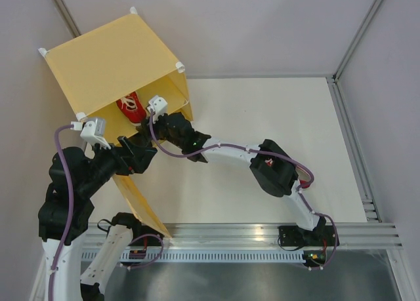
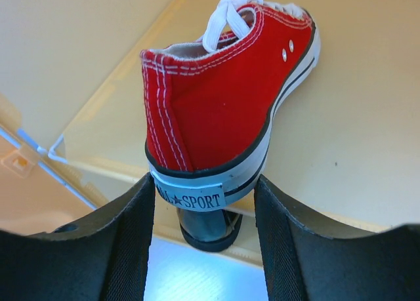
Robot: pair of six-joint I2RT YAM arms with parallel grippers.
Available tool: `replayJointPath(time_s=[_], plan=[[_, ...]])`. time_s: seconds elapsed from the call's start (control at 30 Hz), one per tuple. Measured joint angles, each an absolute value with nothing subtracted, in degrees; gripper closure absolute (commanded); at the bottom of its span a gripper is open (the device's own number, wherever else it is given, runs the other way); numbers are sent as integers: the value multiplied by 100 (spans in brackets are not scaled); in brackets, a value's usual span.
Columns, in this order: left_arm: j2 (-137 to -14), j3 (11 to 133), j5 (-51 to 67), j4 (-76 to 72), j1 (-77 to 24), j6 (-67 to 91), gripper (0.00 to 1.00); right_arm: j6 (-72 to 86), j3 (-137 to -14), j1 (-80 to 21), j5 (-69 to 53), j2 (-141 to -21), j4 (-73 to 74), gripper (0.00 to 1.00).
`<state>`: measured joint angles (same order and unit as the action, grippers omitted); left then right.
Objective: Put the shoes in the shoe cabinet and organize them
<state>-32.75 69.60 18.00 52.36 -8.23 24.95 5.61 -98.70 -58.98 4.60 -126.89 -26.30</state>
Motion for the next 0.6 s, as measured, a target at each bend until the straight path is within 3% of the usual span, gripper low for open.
replayJointPath(time_s=[0.43,0.6], plan=[[-3275,6960,1802,5238,-823,2493,4,447,-11458,-5898,475,-13684,-2053,87],[-3275,6960,1800,5245,-823,2493,4,423,-11605,-5898,462,-13926,-1966,74]])
